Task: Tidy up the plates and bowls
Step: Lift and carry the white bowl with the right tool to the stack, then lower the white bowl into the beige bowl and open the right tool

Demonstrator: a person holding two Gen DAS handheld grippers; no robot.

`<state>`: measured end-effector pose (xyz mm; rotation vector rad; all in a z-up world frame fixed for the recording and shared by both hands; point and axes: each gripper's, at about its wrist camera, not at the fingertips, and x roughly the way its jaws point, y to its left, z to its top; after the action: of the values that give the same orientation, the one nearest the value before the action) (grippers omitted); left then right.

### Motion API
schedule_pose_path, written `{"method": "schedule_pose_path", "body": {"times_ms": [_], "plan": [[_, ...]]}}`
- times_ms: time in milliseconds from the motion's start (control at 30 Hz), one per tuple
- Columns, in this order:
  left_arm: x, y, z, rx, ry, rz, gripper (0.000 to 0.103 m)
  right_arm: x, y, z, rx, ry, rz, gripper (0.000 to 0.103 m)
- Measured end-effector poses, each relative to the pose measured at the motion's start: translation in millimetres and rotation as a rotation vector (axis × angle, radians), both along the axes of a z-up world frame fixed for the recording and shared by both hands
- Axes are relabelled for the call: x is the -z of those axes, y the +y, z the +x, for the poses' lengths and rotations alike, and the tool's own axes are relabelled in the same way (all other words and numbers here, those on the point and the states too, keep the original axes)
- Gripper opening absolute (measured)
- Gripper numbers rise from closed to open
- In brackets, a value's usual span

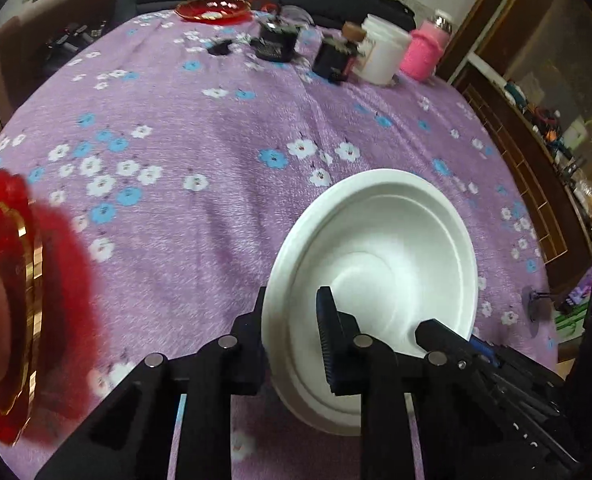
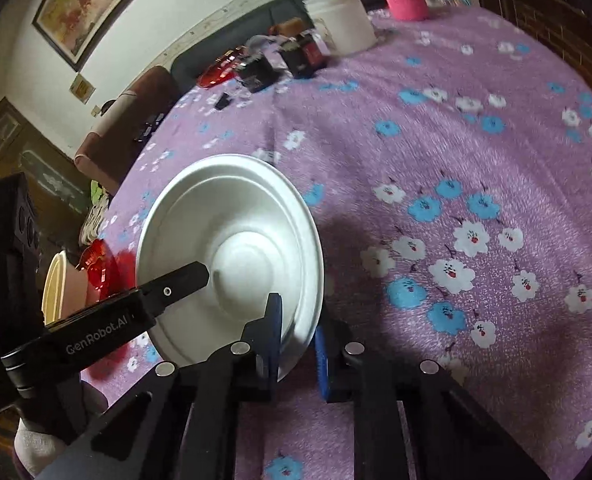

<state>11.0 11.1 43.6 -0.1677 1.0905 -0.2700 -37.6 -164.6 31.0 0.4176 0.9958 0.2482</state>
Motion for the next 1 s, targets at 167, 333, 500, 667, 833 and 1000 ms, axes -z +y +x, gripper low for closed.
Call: {"method": "schedule_pose_path", "body": {"times_ms": [167,333,500,667,833,1000], "plan": [[-44,32,-34,-0.044,-0.108,-0.008,0.022,-30,25,-12,-0.053,-0.072,-0.014,0.016],[-81,85,-67,-0.123,-0.210,0.029,0.027,-66,79,-21,-0.152,-0.144,0.000,0.016],[-98,158,-85,-0.266,-0.244,0.078,0.028,-91,152,-21,-0.276,-0.180,0.002,0.016],[-86,220,-81,-0.395,-0.203,0.117,0.028,-90,229,-8,-0.383,-0.154,-0.014,0.017],[-66,254,-71,-0.459,-0.154,0.132,0.040,-80,277,-1,-0.416,-0.149,-0.085,0.017],[-65,265,-74,-0.485,-0.190,0.128,0.059,-72,295,0,-0.415,-0.180,-0.201,0.016]]}}
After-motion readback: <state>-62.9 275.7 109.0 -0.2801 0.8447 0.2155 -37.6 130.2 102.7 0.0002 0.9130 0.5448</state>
